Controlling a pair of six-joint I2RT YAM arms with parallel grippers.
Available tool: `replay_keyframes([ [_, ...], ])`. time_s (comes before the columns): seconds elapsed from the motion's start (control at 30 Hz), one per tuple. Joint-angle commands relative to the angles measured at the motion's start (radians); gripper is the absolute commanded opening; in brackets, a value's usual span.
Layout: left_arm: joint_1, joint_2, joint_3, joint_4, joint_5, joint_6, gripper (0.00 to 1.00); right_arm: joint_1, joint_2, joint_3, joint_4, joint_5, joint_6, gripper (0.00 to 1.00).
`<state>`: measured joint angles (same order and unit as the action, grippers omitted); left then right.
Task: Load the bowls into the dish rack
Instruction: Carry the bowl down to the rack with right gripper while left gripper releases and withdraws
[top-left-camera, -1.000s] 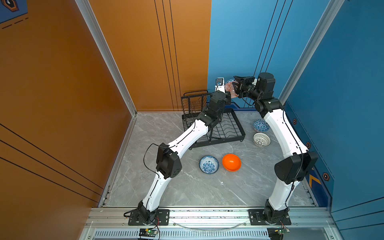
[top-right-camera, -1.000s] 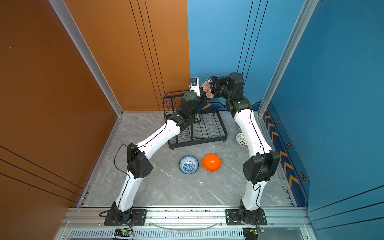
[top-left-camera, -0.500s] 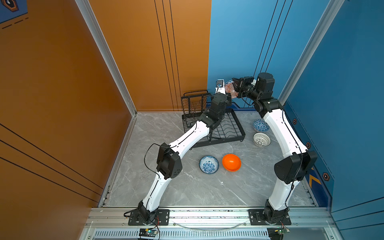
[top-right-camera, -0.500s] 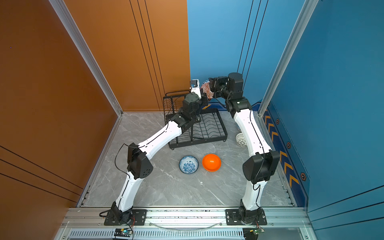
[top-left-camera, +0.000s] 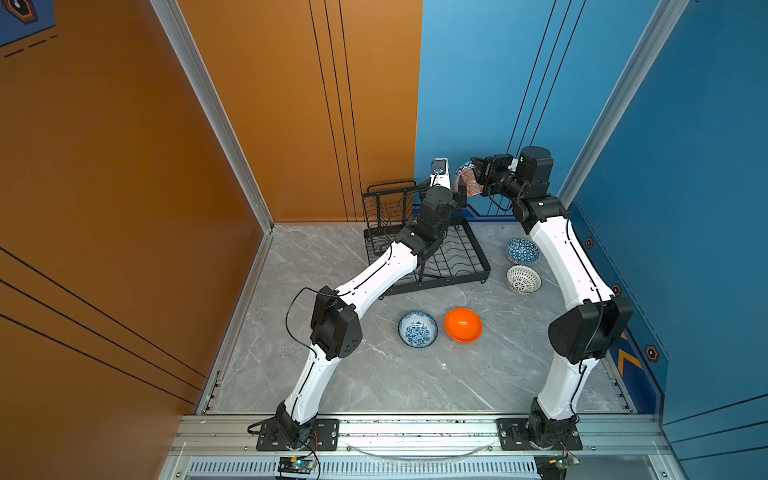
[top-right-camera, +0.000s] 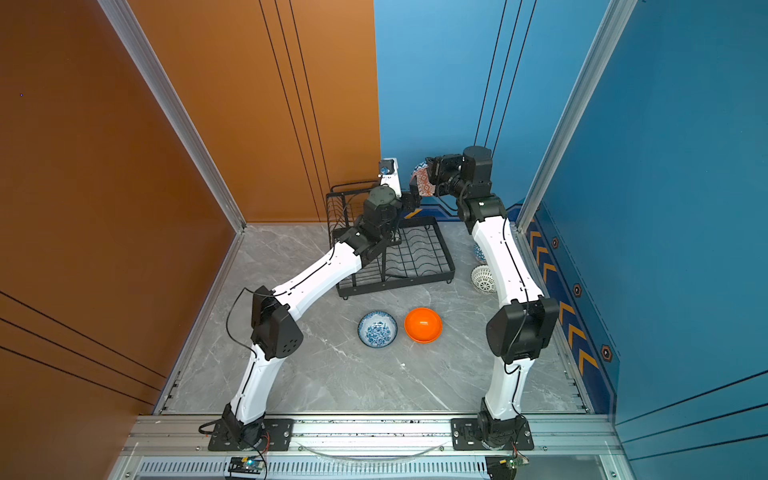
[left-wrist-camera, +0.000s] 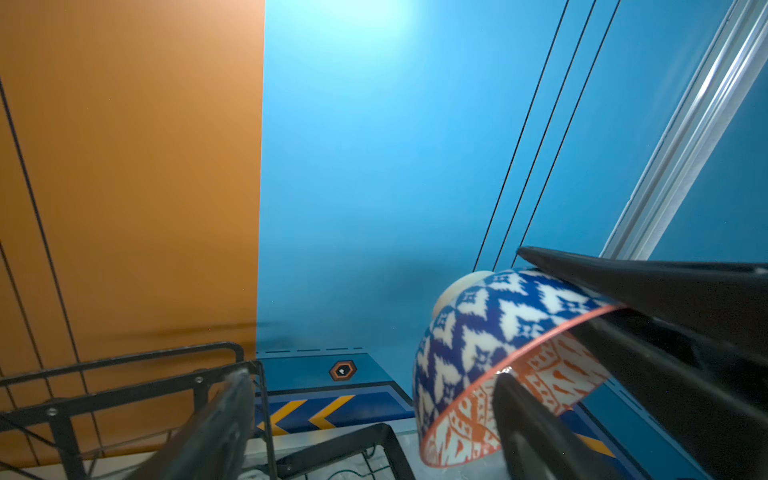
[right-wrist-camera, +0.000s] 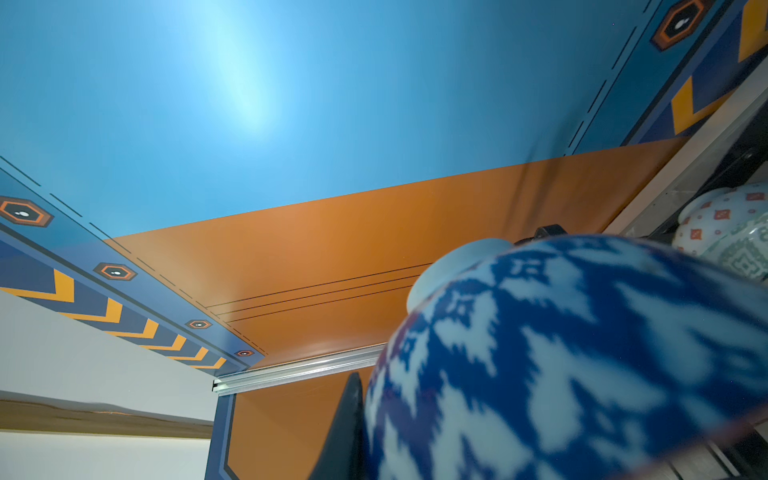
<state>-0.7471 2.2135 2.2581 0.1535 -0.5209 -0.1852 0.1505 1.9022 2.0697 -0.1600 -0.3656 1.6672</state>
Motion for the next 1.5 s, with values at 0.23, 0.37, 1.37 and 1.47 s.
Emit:
replay_keyframes([
  [0.23, 0.066, -0.168, -0.037, -0.228, 0.184, -0.197, 0.98, -0.073, -0.034, -0.016, 0.143, -0.032, -0.145, 0.00],
  [0.37, 0.109, -0.193, -0.014, -0.332, 0.341, -0.253, 0.98, -0.083, -0.063, -0.114, 0.156, -0.038, -0.214, 0.00],
  [1.37, 0.219, -0.522, -0.385, -0.628, 0.621, -0.136, 0.98, 0.032, 0.048, -0.516, 0.436, -0.071, -0.381, 0.00],
  [1.47, 0.233, -0.534, -0.399, -0.627, 0.613, -0.138, 0.98, 0.062, 0.091, -0.502, 0.463, -0.068, -0.369, 0.00],
])
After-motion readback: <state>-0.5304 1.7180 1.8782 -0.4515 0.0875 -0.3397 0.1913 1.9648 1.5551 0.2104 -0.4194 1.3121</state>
